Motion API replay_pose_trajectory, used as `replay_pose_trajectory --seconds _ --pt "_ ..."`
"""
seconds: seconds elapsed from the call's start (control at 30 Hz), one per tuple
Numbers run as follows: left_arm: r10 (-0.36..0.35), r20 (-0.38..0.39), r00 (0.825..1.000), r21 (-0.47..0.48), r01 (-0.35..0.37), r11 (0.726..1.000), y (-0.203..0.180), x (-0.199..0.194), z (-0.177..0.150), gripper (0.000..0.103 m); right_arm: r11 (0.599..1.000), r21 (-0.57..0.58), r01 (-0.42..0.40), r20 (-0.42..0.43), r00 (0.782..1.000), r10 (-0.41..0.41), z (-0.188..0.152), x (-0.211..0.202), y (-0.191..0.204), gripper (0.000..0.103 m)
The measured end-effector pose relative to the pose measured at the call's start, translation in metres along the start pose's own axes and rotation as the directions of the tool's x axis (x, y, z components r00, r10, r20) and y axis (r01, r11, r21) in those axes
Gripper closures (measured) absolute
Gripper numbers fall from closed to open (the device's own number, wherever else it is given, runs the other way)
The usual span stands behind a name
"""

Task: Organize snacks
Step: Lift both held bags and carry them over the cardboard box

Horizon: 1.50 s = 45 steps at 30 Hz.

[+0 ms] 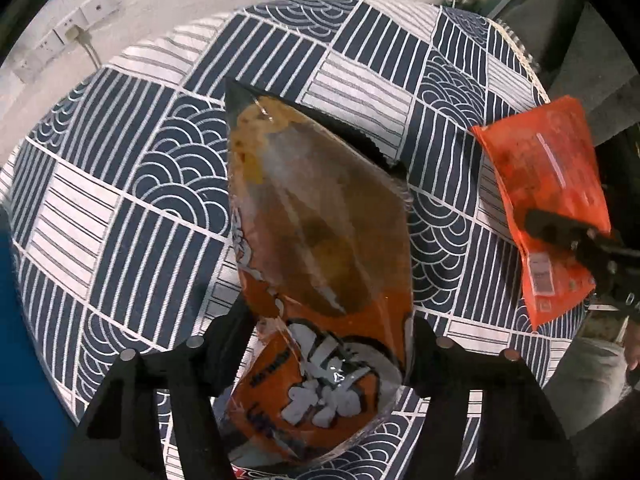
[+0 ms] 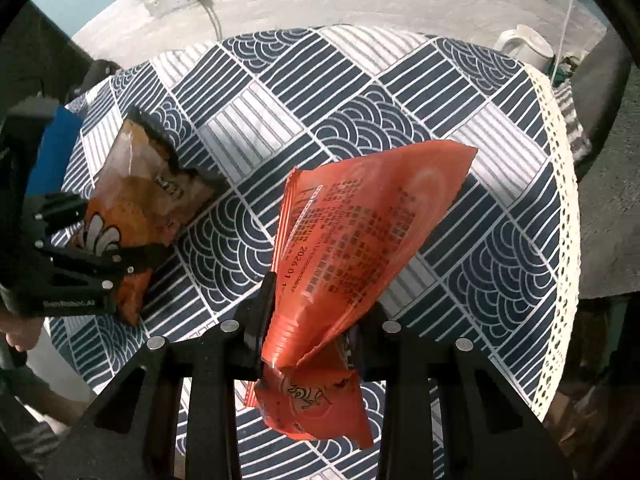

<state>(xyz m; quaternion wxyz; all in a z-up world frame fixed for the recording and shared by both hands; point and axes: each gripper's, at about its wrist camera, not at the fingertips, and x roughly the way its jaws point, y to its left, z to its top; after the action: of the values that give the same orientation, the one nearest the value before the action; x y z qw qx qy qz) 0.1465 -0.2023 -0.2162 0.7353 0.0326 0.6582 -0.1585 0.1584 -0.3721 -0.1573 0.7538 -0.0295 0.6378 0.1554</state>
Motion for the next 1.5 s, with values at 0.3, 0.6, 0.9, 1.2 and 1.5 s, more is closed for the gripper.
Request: replay_pose_trajectory --seconds 0.3,0.6,0.9,1.2,1.5 --pt "0.051 0.085 0.995 0.088 -0.059 0.994 -0.003 -0.028 -0.018 0.055 0.999 -0.029 0.013 0.043 0.999 -0.012 0.004 -0.015 0.015 0.072" --pt "0.082 0.168 0.982 0.098 -0.099 0.99 0.013 -0.084 -0.037 0.055 0.997 -0.069 0.016 0.093 0.996 -0.009 0.012 -0.04 0.043 0.072" --pt "0.113 0.232 0.966 0.073 -0.133 0.988 0.039 -0.134 -0.052 0.055 0.991 -0.137 0.01 0.144 0.989 0.01 0.017 -0.068 0.083 0.072" --pt "0.129 0.304 0.944 0.0 -0.135 0.991 0.07 -0.182 -0.08 0.055 0.982 -0.188 -0.016 0.201 0.978 0.055 0.026 -0.1 0.122 0.072" --pt "0.18 0.378 0.908 -0.047 -0.175 0.983 0.096 -0.219 -0.112 0.055 0.97 -0.238 -0.051 0.236 0.966 0.109 0.037 -0.126 0.162 0.072"
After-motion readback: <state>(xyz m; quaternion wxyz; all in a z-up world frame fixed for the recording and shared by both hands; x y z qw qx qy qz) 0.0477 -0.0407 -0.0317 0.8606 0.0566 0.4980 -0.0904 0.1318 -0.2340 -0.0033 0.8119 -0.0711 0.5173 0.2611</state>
